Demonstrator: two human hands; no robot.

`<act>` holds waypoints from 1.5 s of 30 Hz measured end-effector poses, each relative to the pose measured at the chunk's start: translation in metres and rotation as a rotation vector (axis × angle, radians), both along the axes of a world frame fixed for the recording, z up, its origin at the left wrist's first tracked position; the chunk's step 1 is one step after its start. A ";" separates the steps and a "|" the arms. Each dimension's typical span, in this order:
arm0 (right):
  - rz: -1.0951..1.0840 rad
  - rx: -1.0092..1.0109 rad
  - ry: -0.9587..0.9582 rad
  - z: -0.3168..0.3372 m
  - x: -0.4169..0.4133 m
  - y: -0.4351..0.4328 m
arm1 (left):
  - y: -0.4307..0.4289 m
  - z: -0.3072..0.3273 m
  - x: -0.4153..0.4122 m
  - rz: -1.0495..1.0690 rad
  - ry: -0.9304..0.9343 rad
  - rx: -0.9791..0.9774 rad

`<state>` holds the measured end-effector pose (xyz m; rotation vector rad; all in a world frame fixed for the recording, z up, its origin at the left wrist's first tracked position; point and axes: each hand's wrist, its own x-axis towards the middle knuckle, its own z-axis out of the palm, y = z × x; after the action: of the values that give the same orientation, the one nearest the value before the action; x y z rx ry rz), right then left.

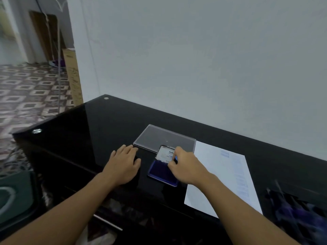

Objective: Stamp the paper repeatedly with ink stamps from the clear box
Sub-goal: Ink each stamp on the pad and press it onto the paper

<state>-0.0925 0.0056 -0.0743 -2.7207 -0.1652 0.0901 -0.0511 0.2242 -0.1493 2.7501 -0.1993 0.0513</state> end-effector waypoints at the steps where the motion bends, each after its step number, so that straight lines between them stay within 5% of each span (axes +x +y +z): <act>1: 0.011 -0.008 0.005 -0.001 0.004 0.005 | 0.002 -0.003 0.002 0.000 0.009 0.001; 11: 0.074 -0.123 -0.019 -0.015 0.025 0.035 | 0.003 -0.025 -0.002 0.077 -0.134 0.007; 45: -0.037 -0.079 -0.138 -0.040 0.016 0.045 | -0.001 -0.026 -0.004 0.106 -0.148 0.040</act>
<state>-0.0766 0.0509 -0.1140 -2.8082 -0.1544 -0.1034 -0.0554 0.2227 -0.1749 2.7958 -0.0948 0.2821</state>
